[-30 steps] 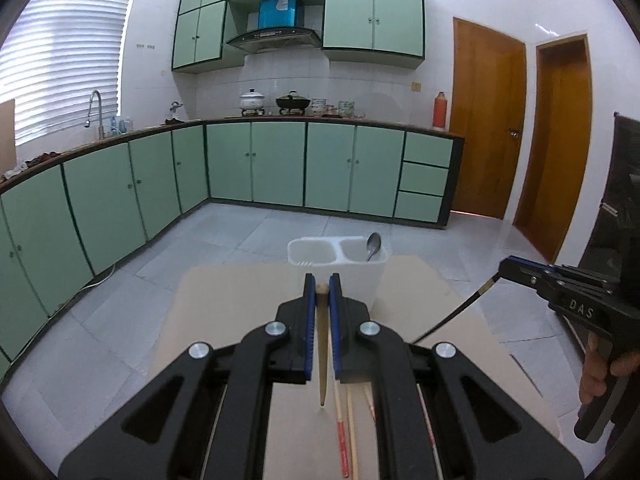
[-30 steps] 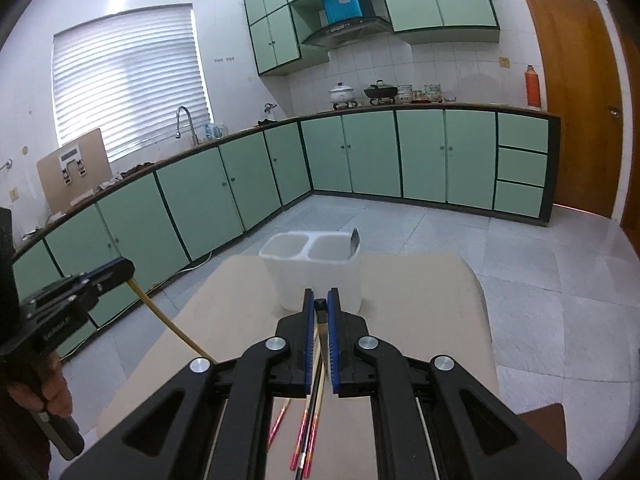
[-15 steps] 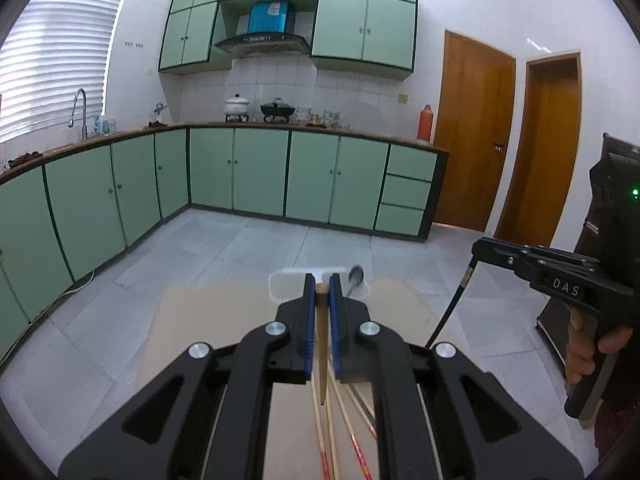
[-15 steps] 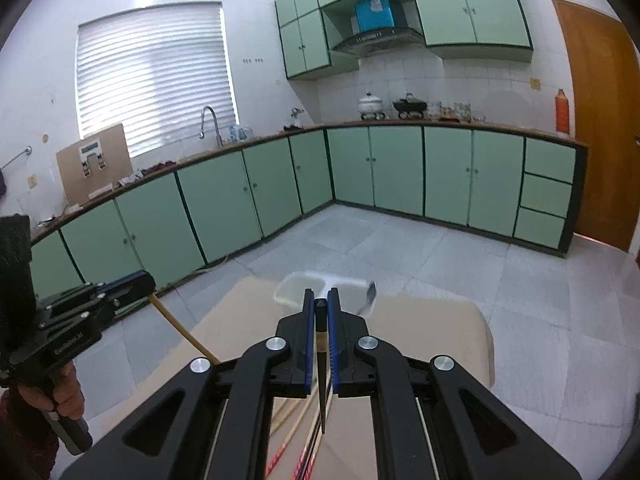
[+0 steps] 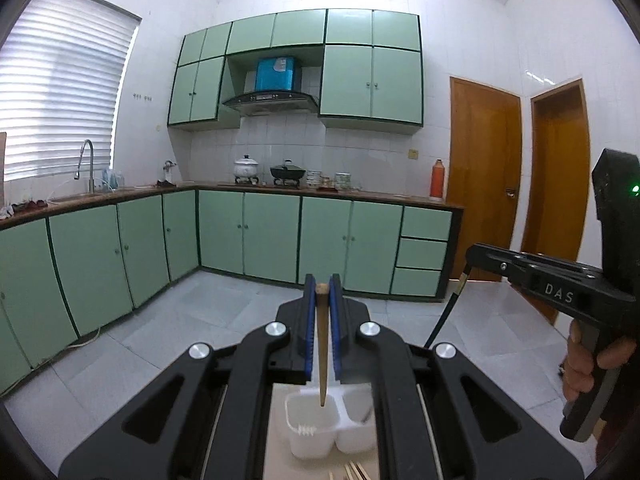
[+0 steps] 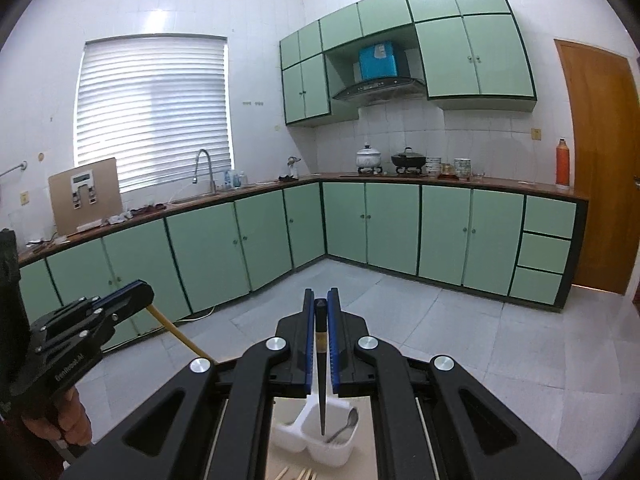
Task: Organize utensils
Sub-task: 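Carry both chopsticks over the white holder and open both grippers to drop them, then move both grippers back toward the remaining chopsticks on the mat, then close right gripper on a red-patterned chopstick while left gripper closes on another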
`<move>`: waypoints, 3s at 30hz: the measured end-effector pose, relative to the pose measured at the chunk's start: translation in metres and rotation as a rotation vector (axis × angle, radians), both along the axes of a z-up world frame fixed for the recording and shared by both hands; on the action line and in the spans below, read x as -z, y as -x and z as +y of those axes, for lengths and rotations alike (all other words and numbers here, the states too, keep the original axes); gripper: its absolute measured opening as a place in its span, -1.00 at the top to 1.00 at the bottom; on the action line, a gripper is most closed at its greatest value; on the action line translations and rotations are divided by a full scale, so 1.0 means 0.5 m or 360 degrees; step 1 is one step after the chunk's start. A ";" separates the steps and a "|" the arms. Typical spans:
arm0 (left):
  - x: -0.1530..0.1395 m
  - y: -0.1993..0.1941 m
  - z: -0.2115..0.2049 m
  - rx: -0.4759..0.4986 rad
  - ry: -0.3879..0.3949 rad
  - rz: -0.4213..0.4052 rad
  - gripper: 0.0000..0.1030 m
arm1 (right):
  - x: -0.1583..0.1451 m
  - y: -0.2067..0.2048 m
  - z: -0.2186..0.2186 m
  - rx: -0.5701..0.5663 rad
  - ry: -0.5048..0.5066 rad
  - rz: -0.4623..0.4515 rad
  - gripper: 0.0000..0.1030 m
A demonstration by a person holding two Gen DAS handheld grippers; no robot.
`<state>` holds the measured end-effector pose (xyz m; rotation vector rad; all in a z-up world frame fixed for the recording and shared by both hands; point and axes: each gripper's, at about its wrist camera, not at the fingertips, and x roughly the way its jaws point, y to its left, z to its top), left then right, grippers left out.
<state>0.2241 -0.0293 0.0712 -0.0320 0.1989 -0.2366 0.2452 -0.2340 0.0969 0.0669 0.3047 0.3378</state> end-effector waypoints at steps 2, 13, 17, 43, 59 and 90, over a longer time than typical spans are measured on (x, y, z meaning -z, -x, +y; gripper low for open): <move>0.014 -0.031 -0.008 -0.0016 0.0004 0.0023 0.89 | 0.014 -0.025 0.005 0.0013 0.0006 0.0010 0.88; 0.146 -0.133 -0.016 -0.0044 -0.0035 0.0305 0.86 | 0.176 -0.107 0.016 0.0027 0.0012 0.0277 0.86; 0.164 -0.128 0.004 -0.0072 -0.0034 0.0345 0.52 | 0.200 -0.101 0.012 0.0059 0.0039 0.0321 0.66; 0.326 0.190 0.039 -0.0132 -0.0164 0.0416 -0.46 | 0.370 0.255 -0.014 0.0309 0.0057 0.0261 -0.78; 0.502 0.300 0.057 -0.0136 -0.0276 0.0712 -0.39 | 0.553 0.379 0.031 0.0206 0.0185 0.0567 -0.06; 0.578 0.312 0.037 -0.0059 -0.0303 0.0924 -0.36 | 0.622 0.385 0.097 0.0133 0.0324 0.0680 0.30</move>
